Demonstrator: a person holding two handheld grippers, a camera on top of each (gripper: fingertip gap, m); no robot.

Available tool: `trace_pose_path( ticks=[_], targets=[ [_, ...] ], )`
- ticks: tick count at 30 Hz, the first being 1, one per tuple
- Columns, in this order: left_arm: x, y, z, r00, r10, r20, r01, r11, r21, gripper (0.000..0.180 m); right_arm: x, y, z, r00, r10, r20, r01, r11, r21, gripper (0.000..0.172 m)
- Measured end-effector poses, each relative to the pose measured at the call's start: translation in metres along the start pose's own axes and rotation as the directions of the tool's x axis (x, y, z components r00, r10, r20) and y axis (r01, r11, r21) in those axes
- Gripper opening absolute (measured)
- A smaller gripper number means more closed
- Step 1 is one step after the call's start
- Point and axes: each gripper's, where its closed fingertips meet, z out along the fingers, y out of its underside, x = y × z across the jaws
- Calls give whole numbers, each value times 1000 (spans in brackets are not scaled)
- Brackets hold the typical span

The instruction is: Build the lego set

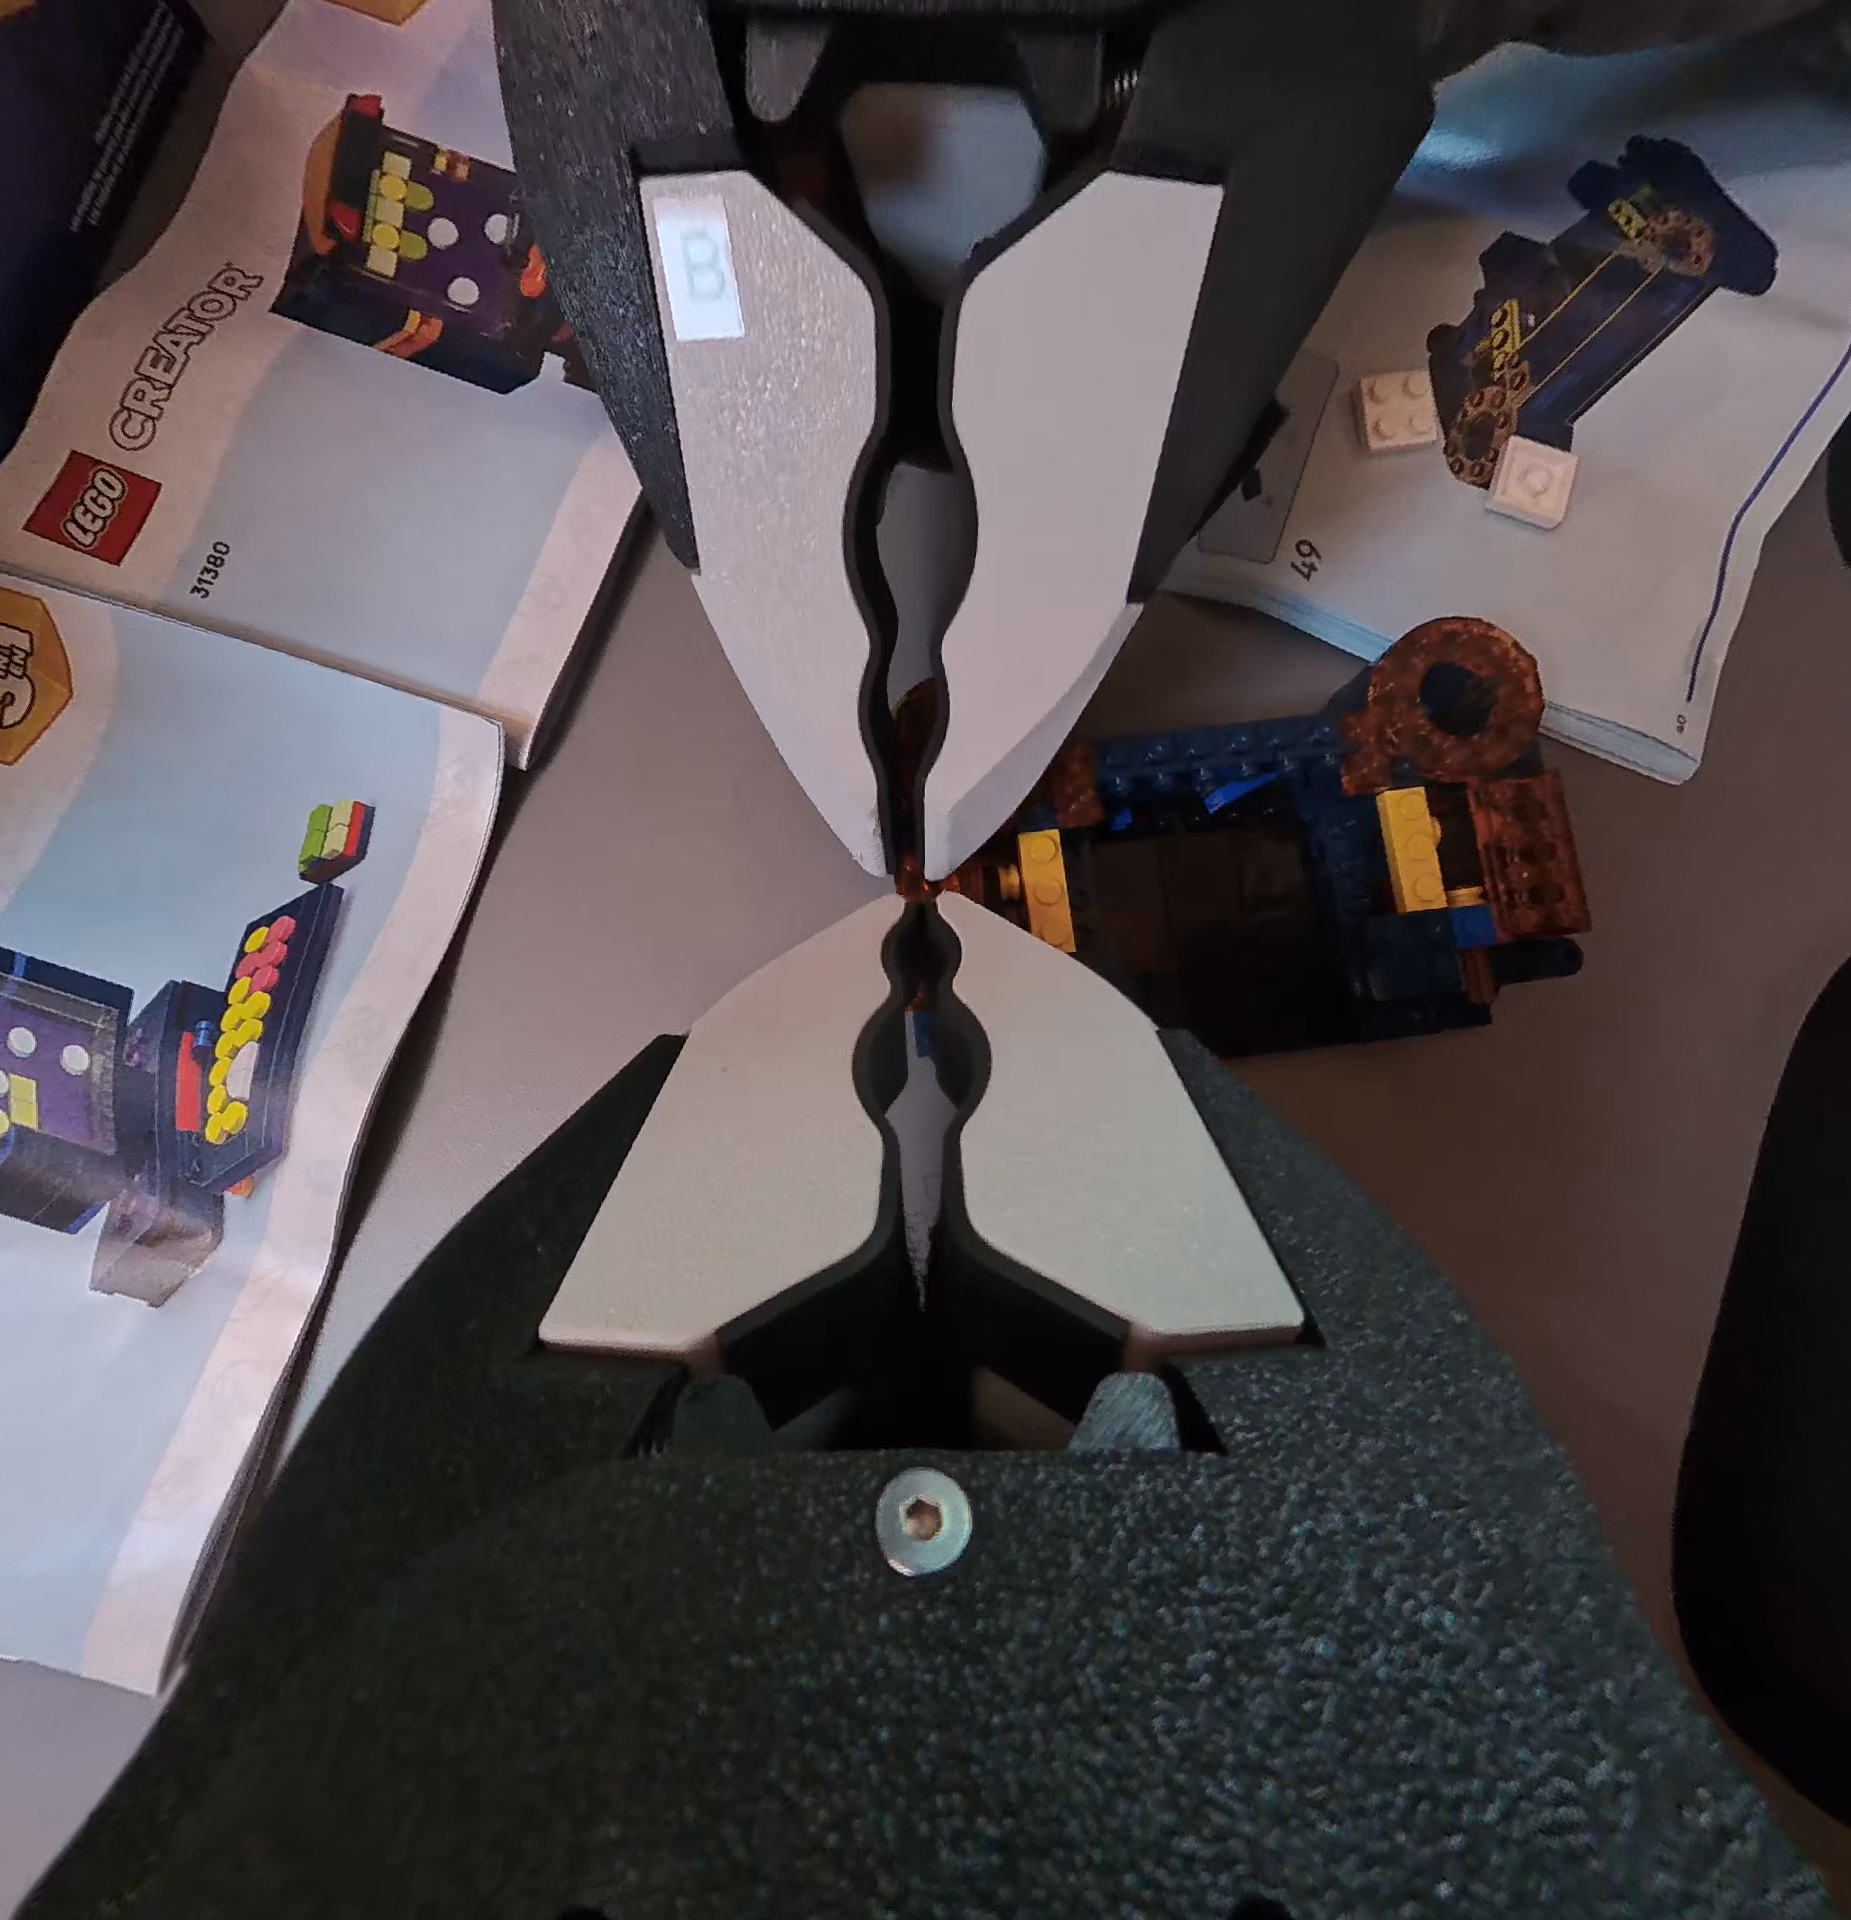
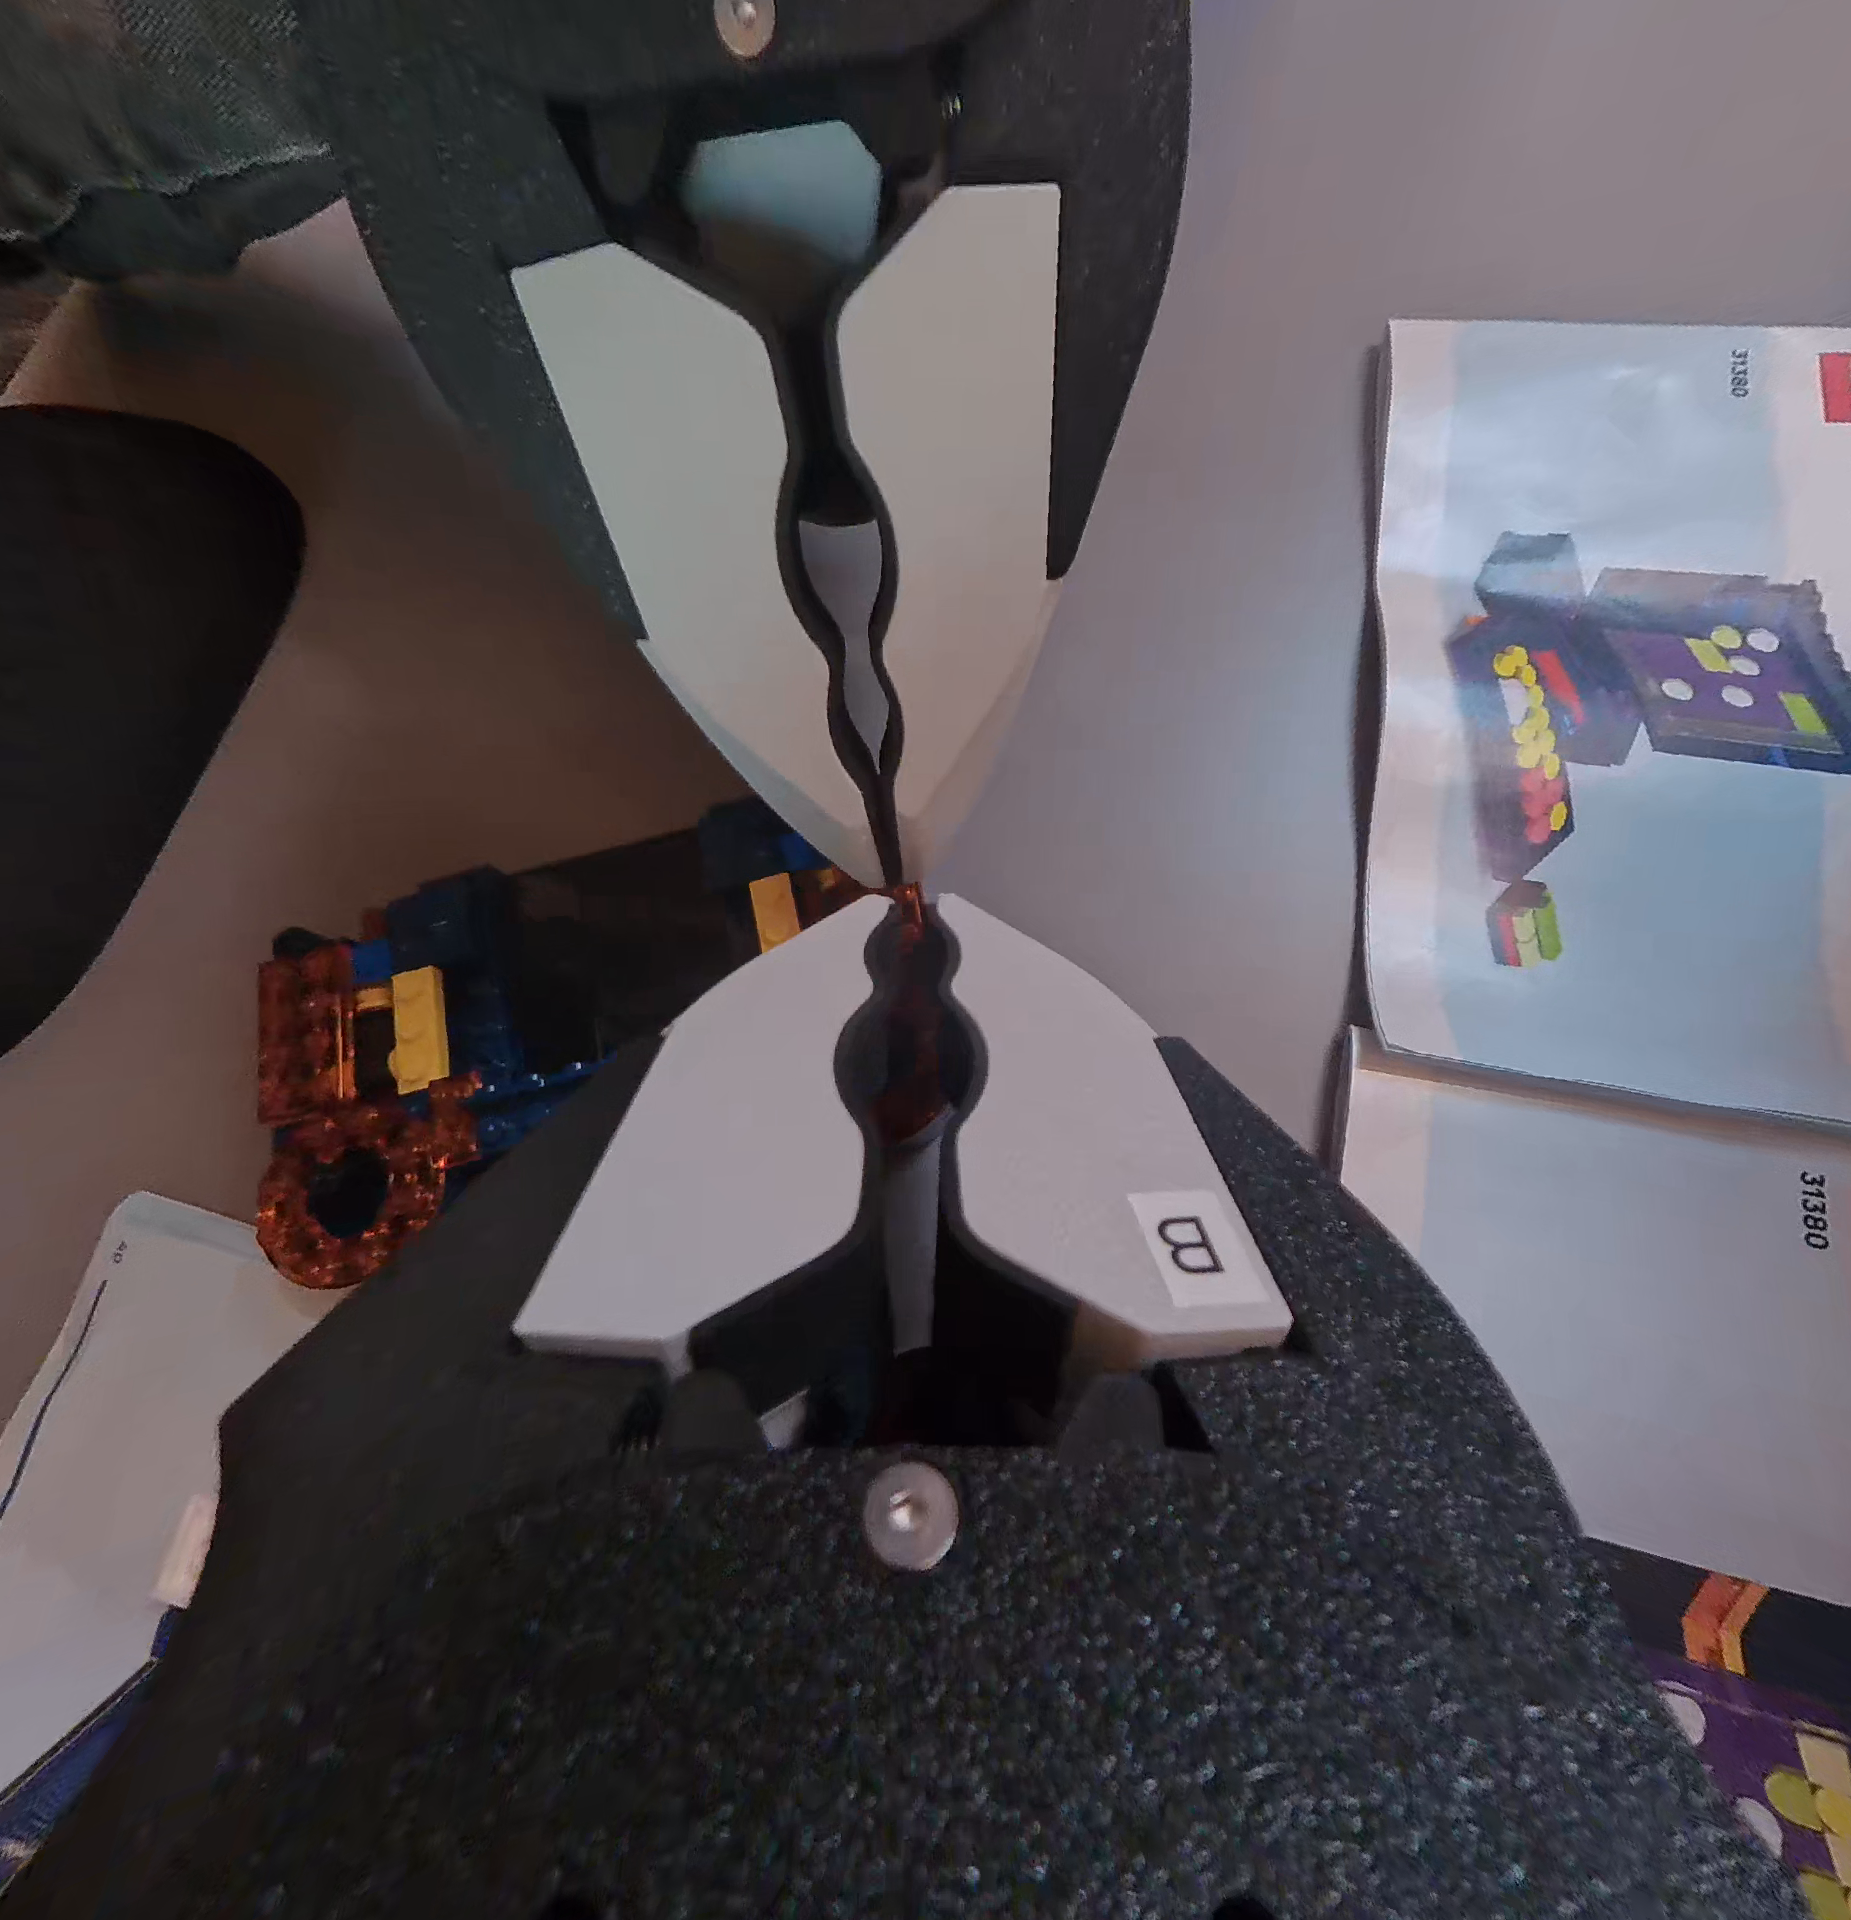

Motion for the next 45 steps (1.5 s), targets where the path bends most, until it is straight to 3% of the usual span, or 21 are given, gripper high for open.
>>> trace_pose_path(
  ticks=[7, 14, 23, 27, 33, 45],
  targets=[
    [1, 1, 1, 1000, -30, -6, 30, 999, 16, 0, 0, 2, 2, 1000, 17, 10, -17, 998, -60, 4],
    [0, 1, 1, 1000, -31, 3, 31, 999, 44, 0, 0, 3, 2, 999, 35, -34, -35, 999, 3, 5],
    [-1, -1, -2, 998, -1, 66, -4, 997, 72, 0, 0, 1, 2, 994, -66, -82, 57, 992, -111, 2],
    [-12, -25, -40, 989, -78, 129, 36, 953, 300, 4, 4, -23, -19, 995, 25, -99, -16, 996, 92, 6],
    [-4, -2, -21, 992, -80, 102, 55, 972, 227, 6, 2, -3, -8, 994, 23, -103, -21, 1000, 18, 7],
    [2, 6, -4, 992, -100, 74, 83, 974, 211, 0, -2, 2, 4, 996, 43, -83, -43, 999, 10, 5]
  ],
)
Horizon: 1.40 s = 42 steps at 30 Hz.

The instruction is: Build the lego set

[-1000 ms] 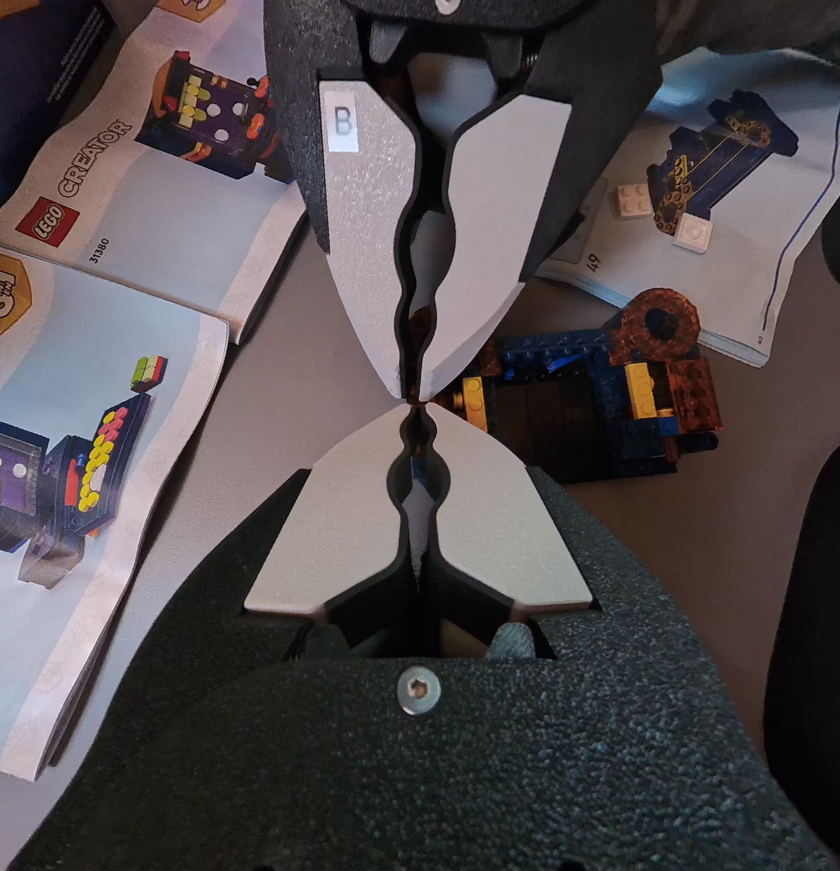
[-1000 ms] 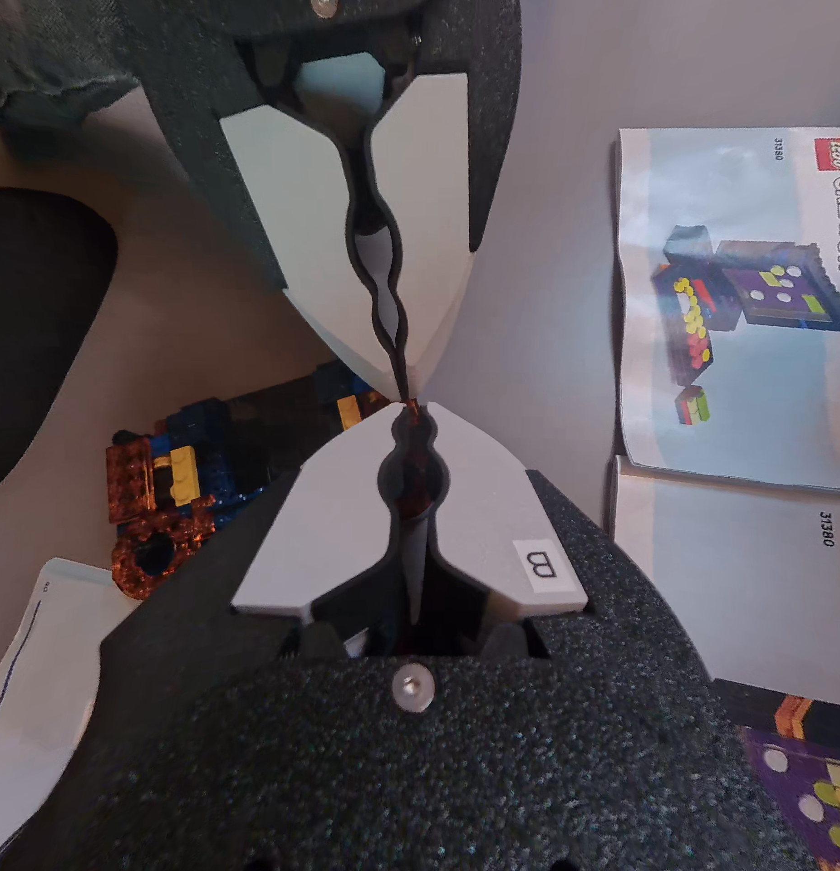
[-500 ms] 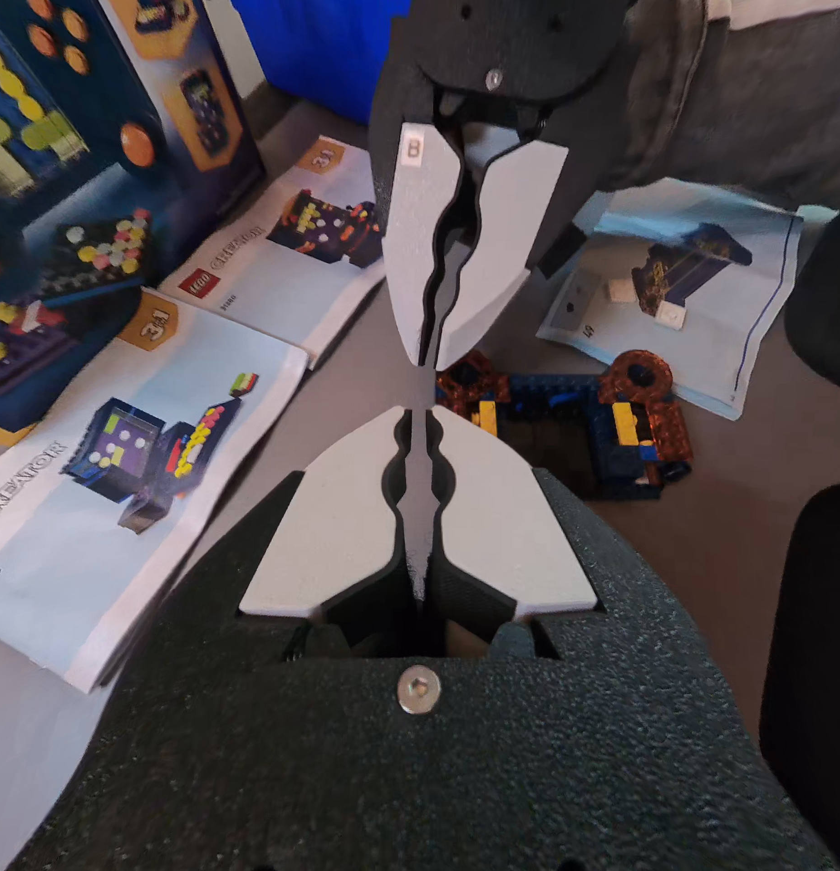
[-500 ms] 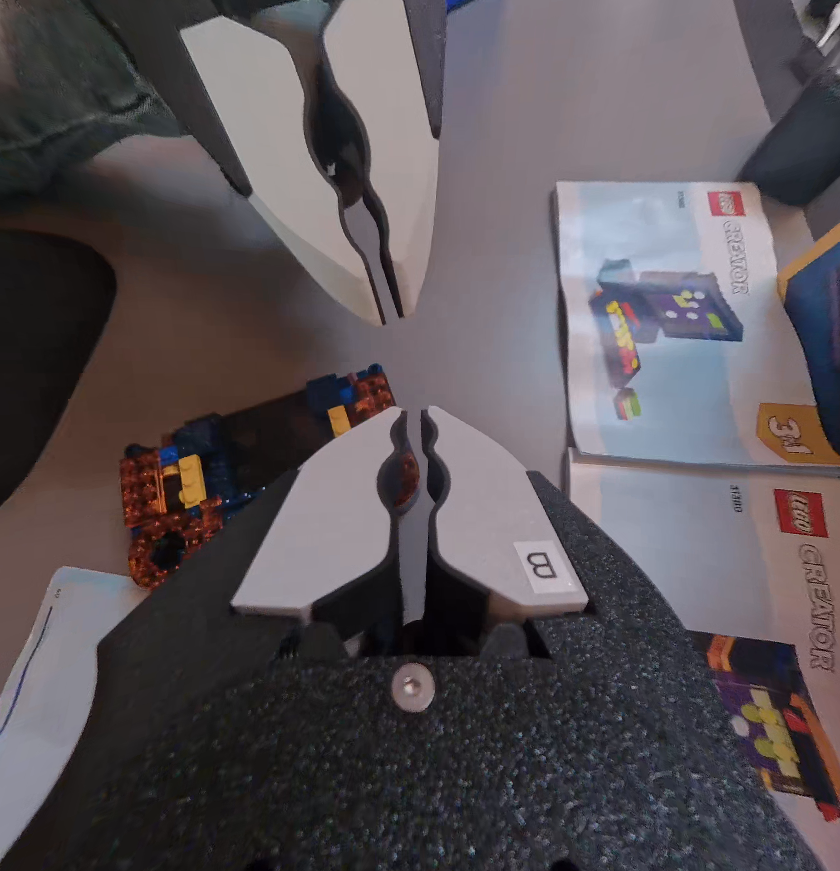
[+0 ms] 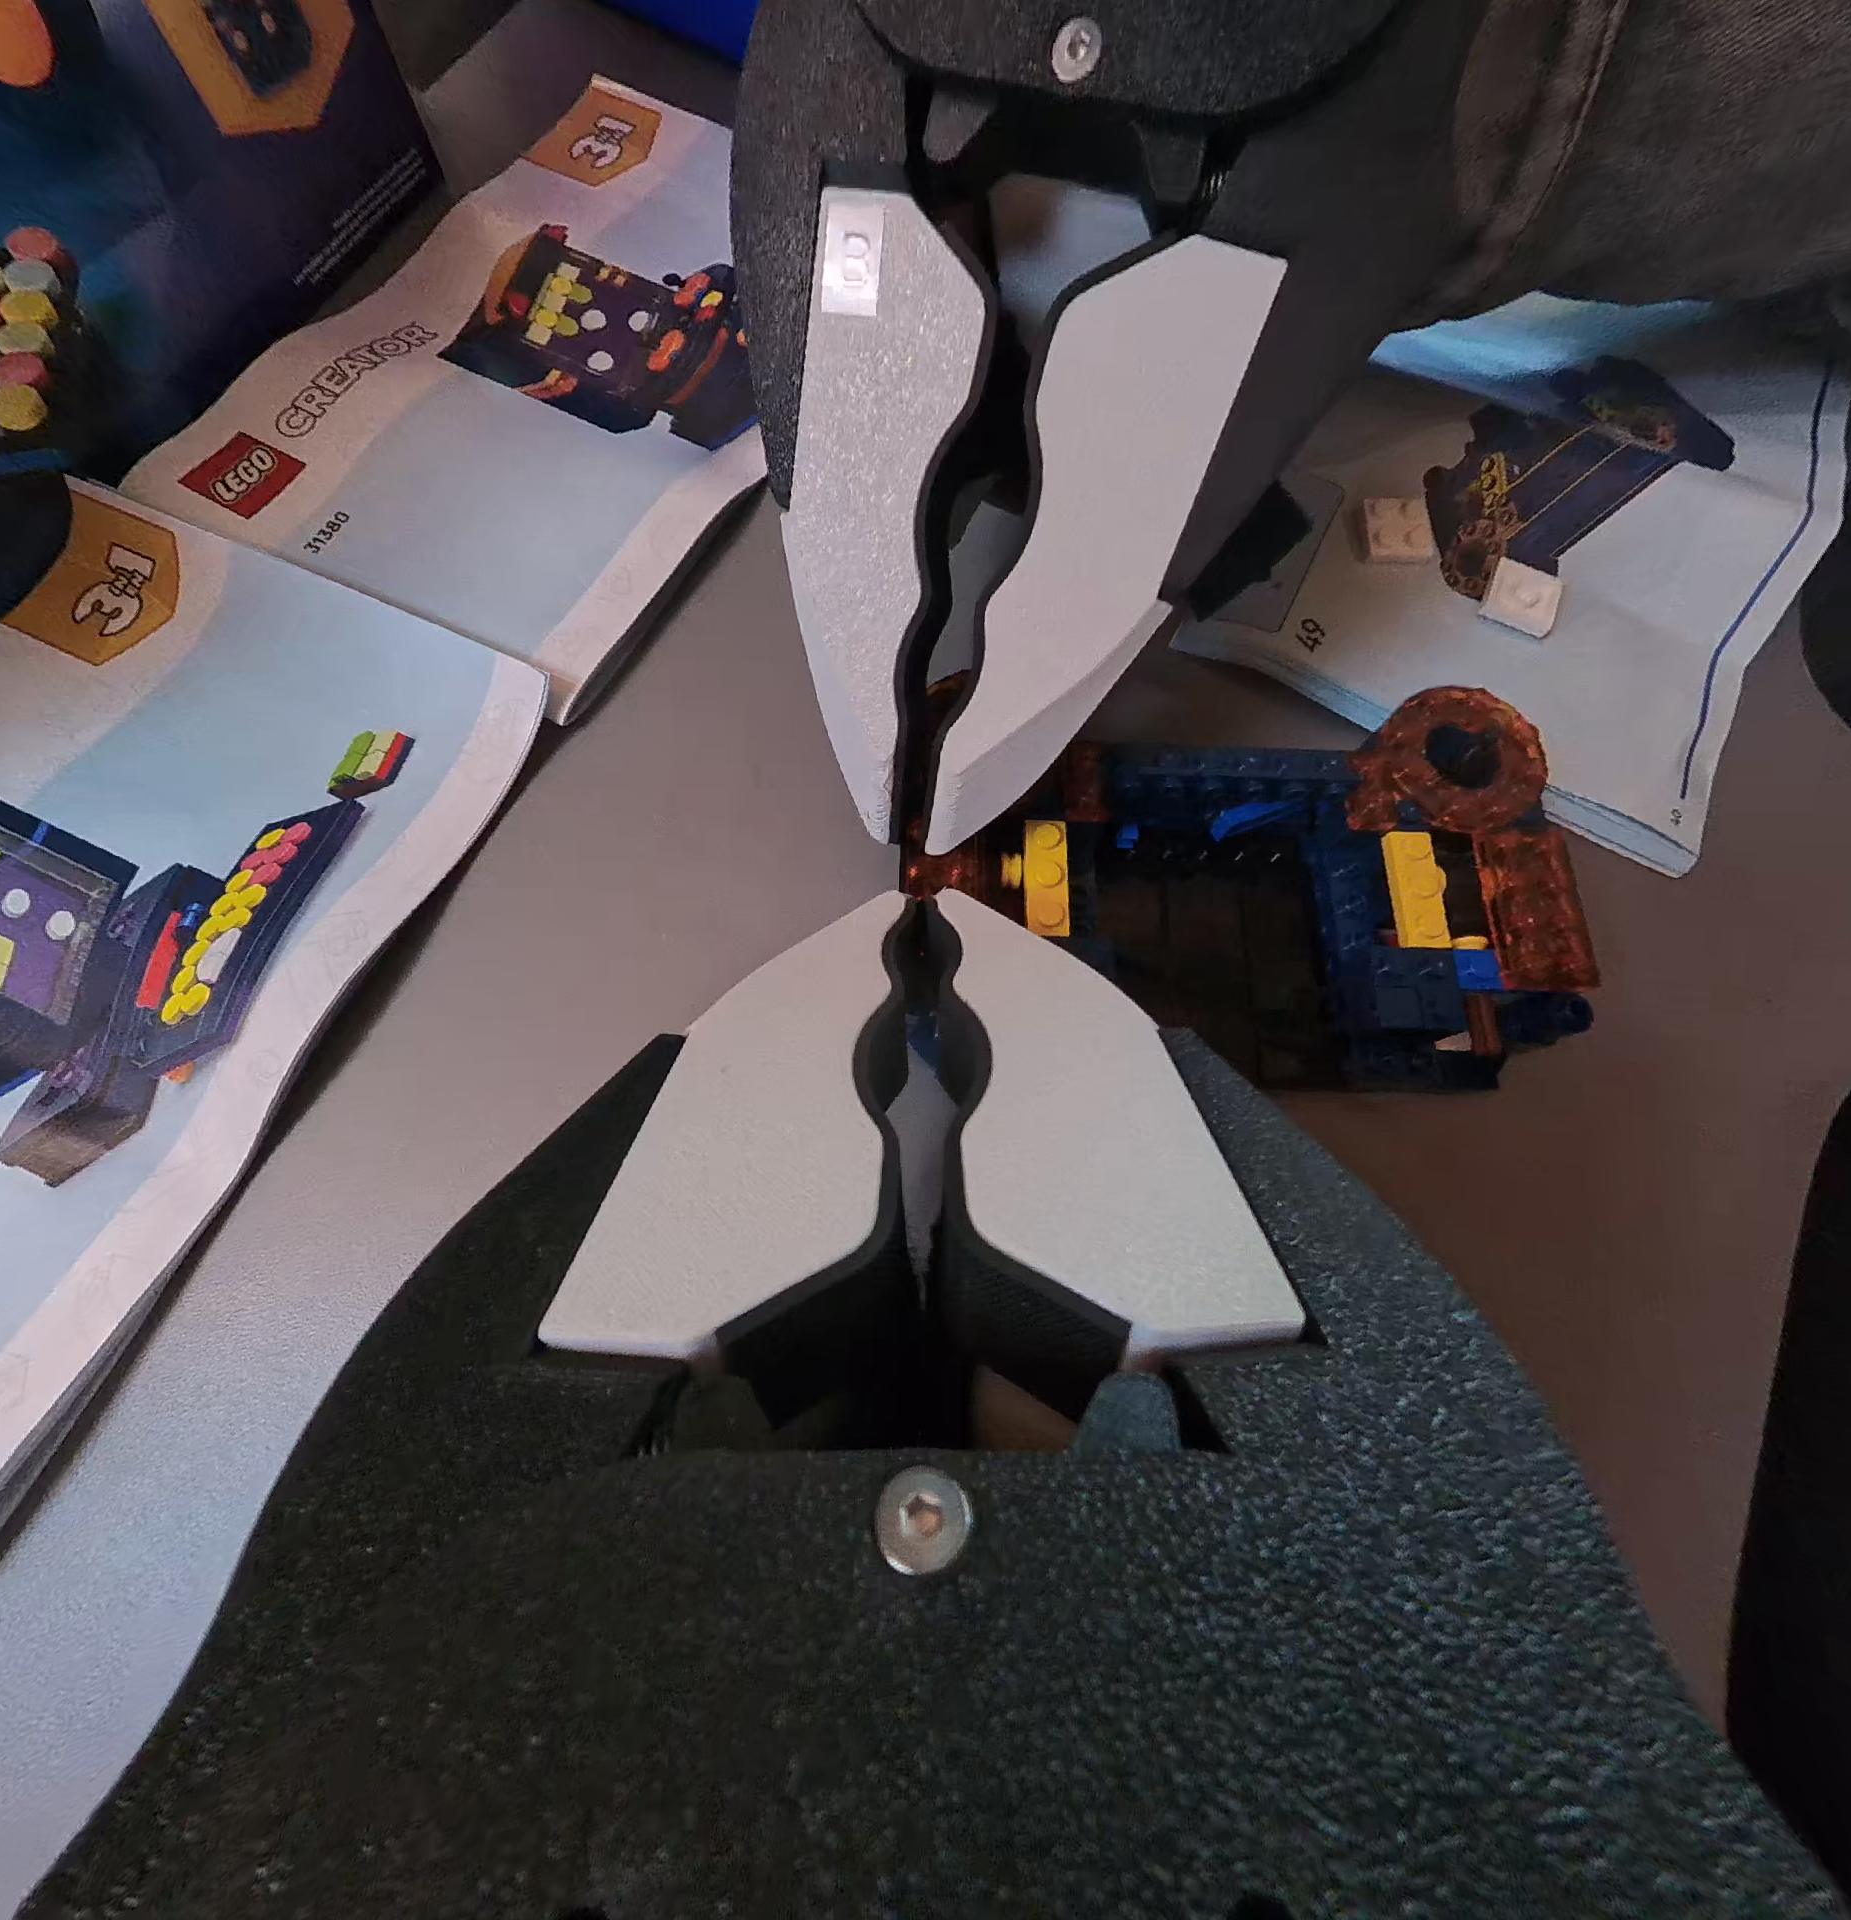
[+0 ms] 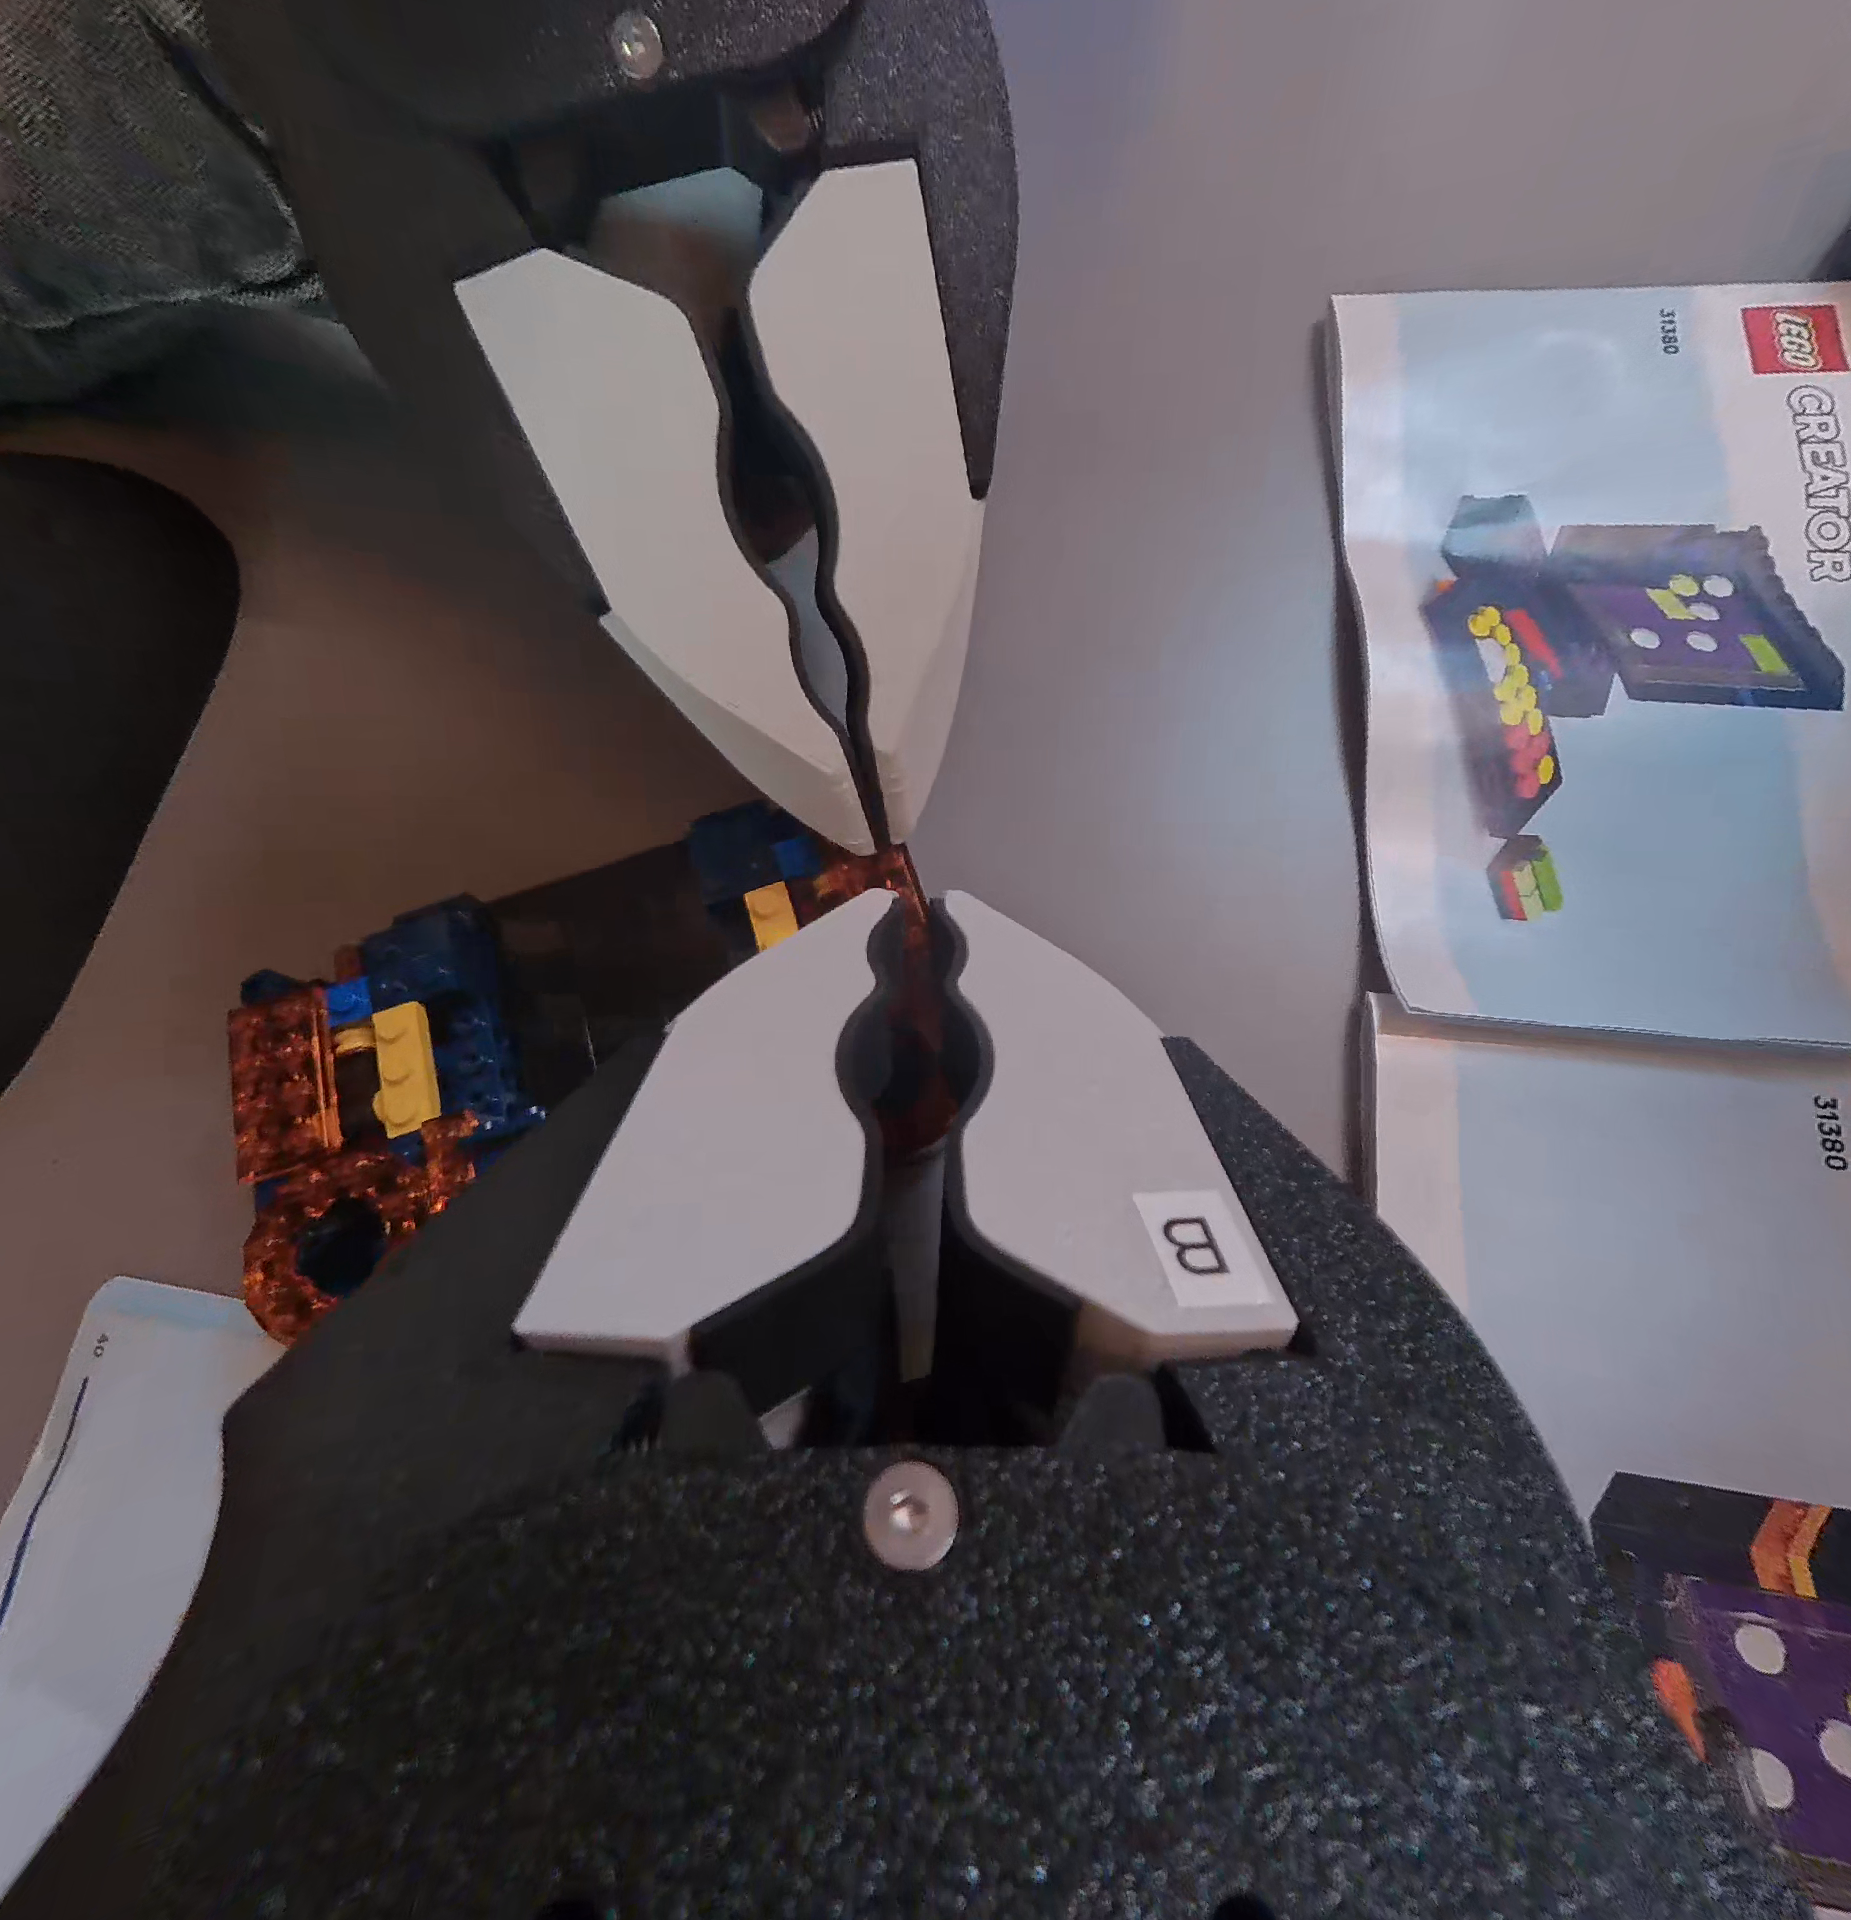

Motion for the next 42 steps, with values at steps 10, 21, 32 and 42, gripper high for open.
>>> trace_pose_path(
  ticks=[10, 21, 32, 42],
  targets=[
    [1, 1, 0, 1000, 6, 27, -6, 1000, 13, 0, -1, 1, 0, 998, -40, -58, 40, 999, -2, 5],
    [-2, -47, -39, 988, 50, 145, -95, 943, 320, 18, -33, -69, -94, 981, -1, -196, 70, 936, 345, 20],
    [0, -63, -62, 944, -99, 314, -113, 800, 590, 22, -126, 69, -97, 981, 67, -180, -63, 998, 28, 21],
    [0, -57, -61, 949, -60, 308, -144, 789, 597, 23, -112, 78, -87, 957, -33, -290, 40, 999, 18, 22]
  ],
)
